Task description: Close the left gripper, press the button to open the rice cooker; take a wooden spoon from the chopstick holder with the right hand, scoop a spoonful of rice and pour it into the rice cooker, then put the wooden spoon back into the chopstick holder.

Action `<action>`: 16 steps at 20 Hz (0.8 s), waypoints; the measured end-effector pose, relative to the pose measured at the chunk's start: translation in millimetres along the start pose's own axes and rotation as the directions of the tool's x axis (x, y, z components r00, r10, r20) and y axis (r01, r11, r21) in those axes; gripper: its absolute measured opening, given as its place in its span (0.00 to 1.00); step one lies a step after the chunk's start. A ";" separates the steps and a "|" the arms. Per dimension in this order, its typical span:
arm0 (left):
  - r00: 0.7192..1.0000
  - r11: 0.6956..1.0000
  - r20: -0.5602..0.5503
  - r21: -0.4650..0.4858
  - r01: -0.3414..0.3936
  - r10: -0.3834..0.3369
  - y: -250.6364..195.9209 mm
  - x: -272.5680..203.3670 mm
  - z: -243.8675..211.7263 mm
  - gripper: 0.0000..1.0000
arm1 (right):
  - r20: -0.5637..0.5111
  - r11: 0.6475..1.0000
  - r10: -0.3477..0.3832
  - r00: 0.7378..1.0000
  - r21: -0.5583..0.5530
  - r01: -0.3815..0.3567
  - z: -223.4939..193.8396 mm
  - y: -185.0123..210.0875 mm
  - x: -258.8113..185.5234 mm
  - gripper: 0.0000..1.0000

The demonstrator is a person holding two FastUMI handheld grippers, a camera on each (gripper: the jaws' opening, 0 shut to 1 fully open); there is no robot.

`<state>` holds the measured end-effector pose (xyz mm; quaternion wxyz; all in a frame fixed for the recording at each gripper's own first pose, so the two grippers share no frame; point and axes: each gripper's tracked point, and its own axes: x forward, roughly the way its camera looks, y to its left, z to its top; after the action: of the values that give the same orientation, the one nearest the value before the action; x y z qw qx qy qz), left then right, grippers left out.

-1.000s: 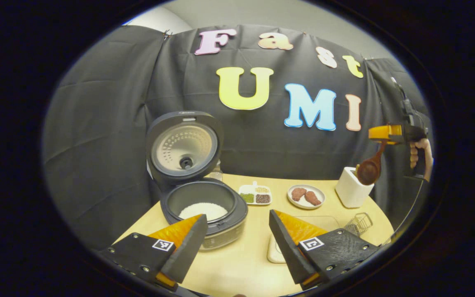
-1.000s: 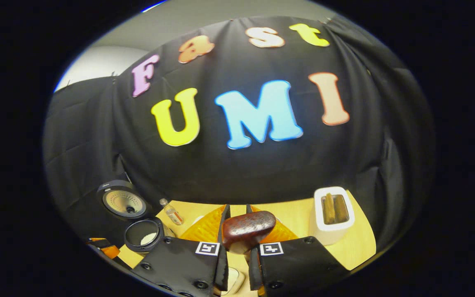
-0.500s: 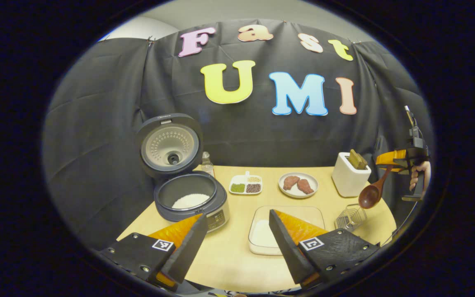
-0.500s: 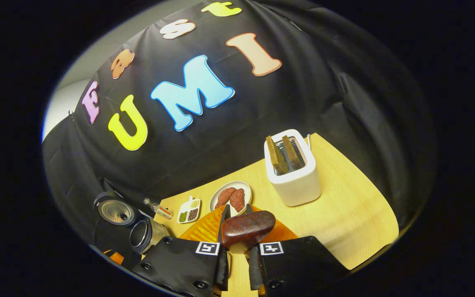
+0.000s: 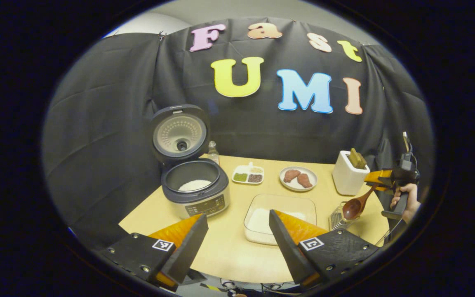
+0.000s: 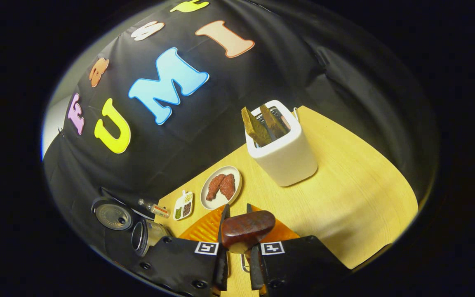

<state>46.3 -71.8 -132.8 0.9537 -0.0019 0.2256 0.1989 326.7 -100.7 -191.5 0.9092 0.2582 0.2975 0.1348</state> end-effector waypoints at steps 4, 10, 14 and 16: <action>0.999 0.999 -0.005 -0.011 -0.041 0.041 19.7 -2.9 2.2 0.94 | -0.025 0.999 -0.034 0.999 0.011 0.034 -15.8 -14.0 8.0 0.27; 0.997 0.997 0.033 -0.027 -0.071 0.072 41.9 3.7 28.2 0.95 | -0.024 1.000 -0.005 1.000 0.009 0.005 -15.9 -8.0 -0.1 0.46; 0.994 0.996 0.070 -0.033 -0.082 0.085 58.6 16.3 54.6 0.95 | 0.022 0.993 -0.071 0.997 -0.088 0.072 -17.8 -21.7 -14.3 0.92; 0.991 0.996 0.101 -0.036 -0.085 0.088 69.1 21.8 76.3 0.95 | 0.036 0.980 -0.112 0.993 -0.160 0.116 -24.4 -29.3 -26.9 0.98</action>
<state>70.7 7.2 -67.7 0.9544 0.0030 0.1730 0.2433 293.3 -126.2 -211.7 0.9372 0.1680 0.2878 0.1028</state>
